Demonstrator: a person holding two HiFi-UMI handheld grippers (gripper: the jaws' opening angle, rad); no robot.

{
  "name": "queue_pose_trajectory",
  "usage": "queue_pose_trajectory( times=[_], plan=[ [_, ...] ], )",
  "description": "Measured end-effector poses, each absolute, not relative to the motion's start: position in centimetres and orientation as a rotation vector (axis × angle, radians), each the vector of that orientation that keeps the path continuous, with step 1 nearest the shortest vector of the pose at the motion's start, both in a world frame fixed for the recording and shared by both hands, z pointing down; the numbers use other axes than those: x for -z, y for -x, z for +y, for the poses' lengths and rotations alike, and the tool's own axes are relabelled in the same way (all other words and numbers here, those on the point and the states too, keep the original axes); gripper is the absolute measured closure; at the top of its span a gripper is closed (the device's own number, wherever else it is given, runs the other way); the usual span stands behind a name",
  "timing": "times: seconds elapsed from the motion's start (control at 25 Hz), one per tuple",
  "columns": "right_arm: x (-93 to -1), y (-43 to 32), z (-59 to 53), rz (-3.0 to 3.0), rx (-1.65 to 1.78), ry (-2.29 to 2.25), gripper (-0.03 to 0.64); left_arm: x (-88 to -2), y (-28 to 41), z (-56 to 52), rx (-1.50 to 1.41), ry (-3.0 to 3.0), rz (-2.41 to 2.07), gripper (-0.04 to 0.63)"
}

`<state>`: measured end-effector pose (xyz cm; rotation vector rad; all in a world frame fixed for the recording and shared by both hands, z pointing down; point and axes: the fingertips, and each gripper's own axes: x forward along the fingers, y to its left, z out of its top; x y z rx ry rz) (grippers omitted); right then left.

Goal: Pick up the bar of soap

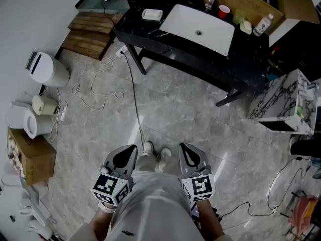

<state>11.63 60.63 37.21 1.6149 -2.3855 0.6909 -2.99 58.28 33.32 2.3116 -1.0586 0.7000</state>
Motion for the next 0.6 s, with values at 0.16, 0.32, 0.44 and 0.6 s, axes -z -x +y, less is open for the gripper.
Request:
queue_pose_trajectory(
  times=[0.16,0.32,0.44,0.6],
  plan=[
    [-35.9,-13.1,60.9,-2.407,-0.582,-1.656,0.604,-34.8,0.1,59.7,-0.665,-2.345,-1.012,0.589],
    [-35.4,-13.8,63.2,-2.400,-0.585,-1.731,0.606,-35.2,-0.6,61.9,-0.653,-2.359,-0.989,0.589],
    [-35.1,-13.7,64.5,-2.387,-0.580,-1.769,0.606,-34.2,0.2,62.4,-0.618,-2.371,-1.018,0.589],
    [-34.7,-12.9,64.7,-2.397,-0.585,-1.819,0.603,-32.6,1.8,62.4,-0.544,-2.387,-1.090,0.589]
  ],
)
